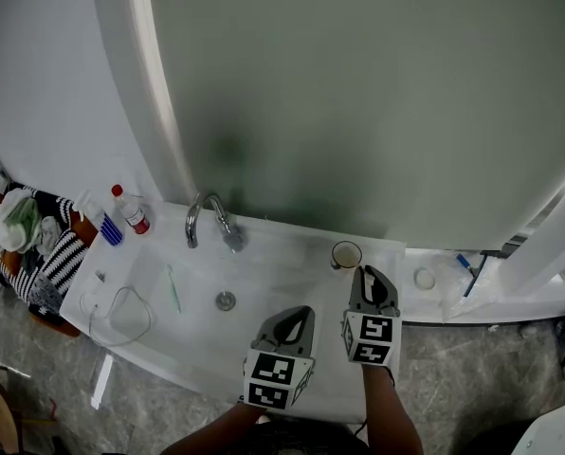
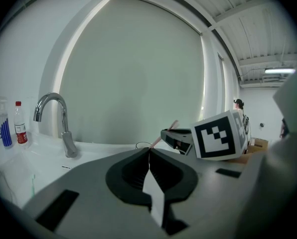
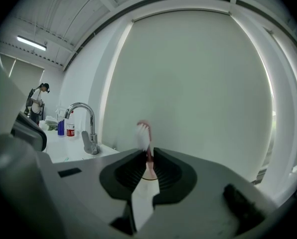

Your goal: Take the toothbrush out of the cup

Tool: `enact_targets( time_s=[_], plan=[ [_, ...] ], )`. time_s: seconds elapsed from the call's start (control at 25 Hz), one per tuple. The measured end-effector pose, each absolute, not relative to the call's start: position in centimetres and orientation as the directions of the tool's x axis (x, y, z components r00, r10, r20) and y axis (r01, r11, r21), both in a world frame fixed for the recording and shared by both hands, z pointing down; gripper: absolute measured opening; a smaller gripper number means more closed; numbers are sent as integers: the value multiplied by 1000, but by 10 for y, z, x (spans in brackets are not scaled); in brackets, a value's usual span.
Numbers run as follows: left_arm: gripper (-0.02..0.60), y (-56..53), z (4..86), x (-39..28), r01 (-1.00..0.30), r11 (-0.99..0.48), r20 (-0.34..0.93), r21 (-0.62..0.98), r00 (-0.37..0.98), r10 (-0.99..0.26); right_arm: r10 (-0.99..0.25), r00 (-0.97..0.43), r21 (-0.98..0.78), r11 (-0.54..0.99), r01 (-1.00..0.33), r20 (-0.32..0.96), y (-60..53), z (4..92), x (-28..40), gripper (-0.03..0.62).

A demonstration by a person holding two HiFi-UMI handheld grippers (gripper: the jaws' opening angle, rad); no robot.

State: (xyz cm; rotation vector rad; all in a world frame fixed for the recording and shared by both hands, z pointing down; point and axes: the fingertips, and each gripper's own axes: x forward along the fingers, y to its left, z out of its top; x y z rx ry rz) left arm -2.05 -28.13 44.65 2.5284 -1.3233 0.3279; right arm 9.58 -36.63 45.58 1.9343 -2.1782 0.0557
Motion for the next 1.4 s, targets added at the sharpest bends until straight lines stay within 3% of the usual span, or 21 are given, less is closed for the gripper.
enact_targets(
  time_s=[1.4],
  plan=[
    [10, -222, 448, -27, -774, -617, 307, 145, 628, -716, -977, -116, 101, 135, -986, 177, -255, 430, 56, 50]
  ],
)
